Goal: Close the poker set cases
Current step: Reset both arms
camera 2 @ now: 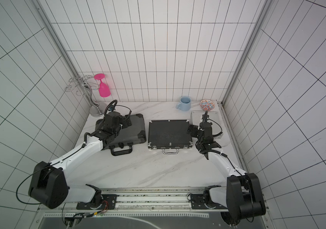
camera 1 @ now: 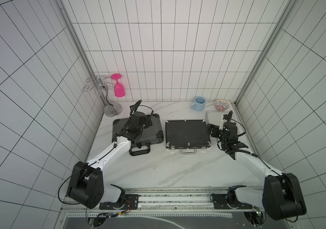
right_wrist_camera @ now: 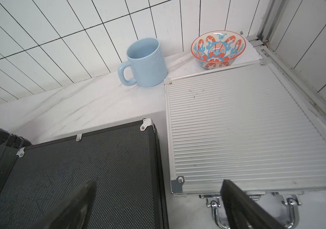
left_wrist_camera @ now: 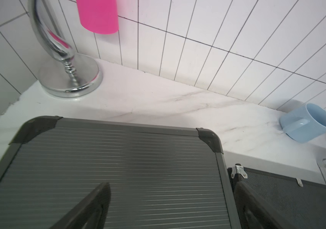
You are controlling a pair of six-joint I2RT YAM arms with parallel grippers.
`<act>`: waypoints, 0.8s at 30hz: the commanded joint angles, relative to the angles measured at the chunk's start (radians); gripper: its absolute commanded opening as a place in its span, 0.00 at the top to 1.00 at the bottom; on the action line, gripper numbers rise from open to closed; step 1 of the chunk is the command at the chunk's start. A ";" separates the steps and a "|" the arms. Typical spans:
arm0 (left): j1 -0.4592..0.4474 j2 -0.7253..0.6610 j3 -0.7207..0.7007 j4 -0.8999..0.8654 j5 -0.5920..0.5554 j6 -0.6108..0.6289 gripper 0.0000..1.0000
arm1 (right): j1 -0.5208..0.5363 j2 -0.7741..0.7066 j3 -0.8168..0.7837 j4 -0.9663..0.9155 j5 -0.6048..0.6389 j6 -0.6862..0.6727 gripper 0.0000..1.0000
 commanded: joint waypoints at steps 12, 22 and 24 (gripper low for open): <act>0.028 -0.140 -0.333 0.430 -0.297 0.362 0.02 | -0.015 -0.041 0.072 0.003 0.095 -0.090 0.00; 0.112 -0.202 -0.468 0.557 -0.244 0.408 0.02 | -0.043 -0.049 0.031 0.066 0.066 -0.101 0.00; 0.132 -0.202 -0.494 0.595 -0.260 0.407 0.02 | -0.050 -0.042 0.014 0.097 0.058 -0.104 0.00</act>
